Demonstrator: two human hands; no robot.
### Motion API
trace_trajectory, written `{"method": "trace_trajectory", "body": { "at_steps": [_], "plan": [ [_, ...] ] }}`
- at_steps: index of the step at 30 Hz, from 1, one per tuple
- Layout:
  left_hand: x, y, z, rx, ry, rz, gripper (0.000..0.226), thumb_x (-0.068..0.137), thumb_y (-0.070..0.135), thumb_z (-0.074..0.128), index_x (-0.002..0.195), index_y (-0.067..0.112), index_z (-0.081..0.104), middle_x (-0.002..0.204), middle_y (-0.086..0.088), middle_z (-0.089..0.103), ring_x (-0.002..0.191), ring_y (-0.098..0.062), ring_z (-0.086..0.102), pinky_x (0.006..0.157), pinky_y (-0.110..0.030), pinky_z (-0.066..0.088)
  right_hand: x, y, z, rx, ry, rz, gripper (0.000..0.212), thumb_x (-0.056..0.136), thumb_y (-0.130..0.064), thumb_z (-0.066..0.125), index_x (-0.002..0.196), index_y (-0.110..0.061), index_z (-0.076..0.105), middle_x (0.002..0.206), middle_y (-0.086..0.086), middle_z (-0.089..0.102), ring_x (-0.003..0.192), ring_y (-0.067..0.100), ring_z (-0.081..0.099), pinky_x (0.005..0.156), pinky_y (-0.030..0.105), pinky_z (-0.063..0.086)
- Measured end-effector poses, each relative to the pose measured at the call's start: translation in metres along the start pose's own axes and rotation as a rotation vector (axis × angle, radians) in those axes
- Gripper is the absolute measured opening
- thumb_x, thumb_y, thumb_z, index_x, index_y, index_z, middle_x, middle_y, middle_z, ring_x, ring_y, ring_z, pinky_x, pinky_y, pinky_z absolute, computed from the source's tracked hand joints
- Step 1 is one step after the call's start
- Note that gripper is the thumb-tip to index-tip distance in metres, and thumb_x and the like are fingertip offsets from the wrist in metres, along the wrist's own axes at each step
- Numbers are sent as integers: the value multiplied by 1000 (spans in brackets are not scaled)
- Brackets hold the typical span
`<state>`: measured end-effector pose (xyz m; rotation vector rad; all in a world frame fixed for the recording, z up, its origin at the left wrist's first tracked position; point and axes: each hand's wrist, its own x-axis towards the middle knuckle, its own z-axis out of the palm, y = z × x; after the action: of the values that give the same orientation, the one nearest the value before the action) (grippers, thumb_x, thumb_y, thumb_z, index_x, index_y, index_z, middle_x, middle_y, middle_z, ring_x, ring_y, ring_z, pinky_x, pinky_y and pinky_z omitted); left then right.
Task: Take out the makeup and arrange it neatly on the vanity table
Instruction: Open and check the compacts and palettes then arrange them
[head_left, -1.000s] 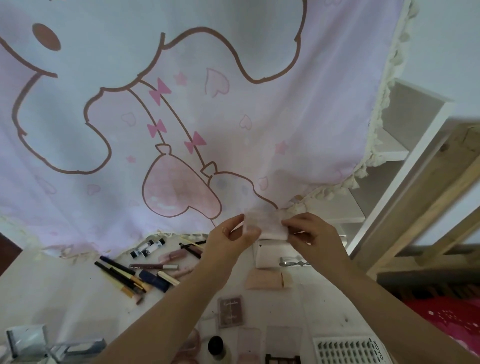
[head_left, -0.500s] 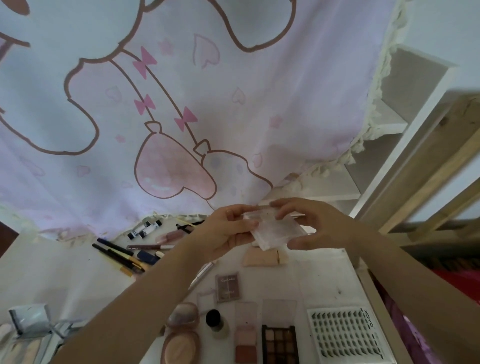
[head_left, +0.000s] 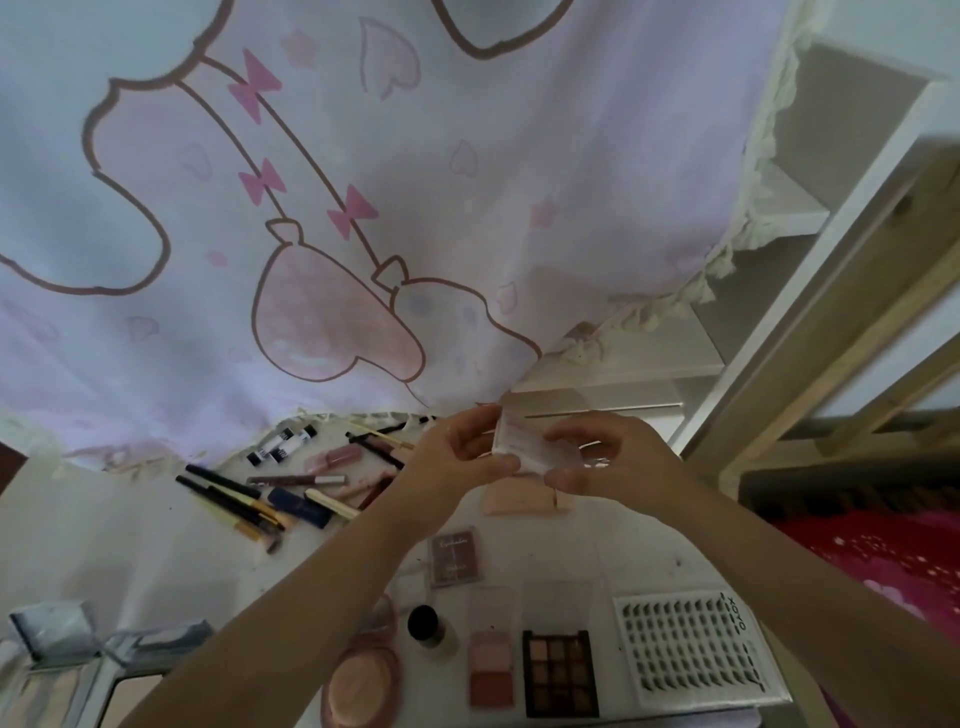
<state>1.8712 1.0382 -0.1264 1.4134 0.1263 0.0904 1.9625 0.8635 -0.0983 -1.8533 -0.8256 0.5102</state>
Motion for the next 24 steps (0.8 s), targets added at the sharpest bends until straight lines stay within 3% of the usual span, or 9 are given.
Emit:
{"method": "trace_trajectory", "body": {
  "at_steps": [2,6,11,14,19,24],
  "plan": [
    [2,-6,0,-18,22,-21,54,56,22,74,108,28,64,99,16,71,93,-1,66,71,-12,51,-1,3,1,17,10,10,39,61,-18,83,75,-50,65,86,-20,65,82,-4,62,75,11,50],
    [4,-11,1,-5,15,-23,44,59,21,73,98,39,69,102,15,71,95,-3,66,74,-15,51,0,8,2,43,4,58,34,64,-17,81,83,-39,63,94,-16,62,89,4,62,80,16,51],
    [7,-12,0,-14,23,-37,44,59,21,73,99,39,69,102,14,71,95,-4,66,74,-15,51,2,9,2,78,-7,82,32,65,-16,80,83,-37,63,96,-12,63,94,13,63,86,23,51],
    [8,-15,-2,-47,28,-36,47,55,22,74,101,27,67,100,10,72,94,-5,66,74,-17,52,4,9,3,88,-8,83,33,65,-16,80,83,-38,63,95,-13,63,93,12,62,86,24,51],
    [9,-11,-4,-112,30,-78,75,44,20,76,115,13,53,113,-1,63,104,-15,60,79,-21,53,9,10,5,103,11,73,40,59,-14,82,81,-40,61,96,-14,59,93,6,60,80,20,51],
    [6,-8,-6,-123,6,-55,72,45,16,76,114,19,53,112,4,63,102,-9,63,76,-20,52,11,10,6,50,-9,15,48,58,-14,84,87,-42,57,104,-15,53,99,-1,56,81,13,47]
  ]
}}
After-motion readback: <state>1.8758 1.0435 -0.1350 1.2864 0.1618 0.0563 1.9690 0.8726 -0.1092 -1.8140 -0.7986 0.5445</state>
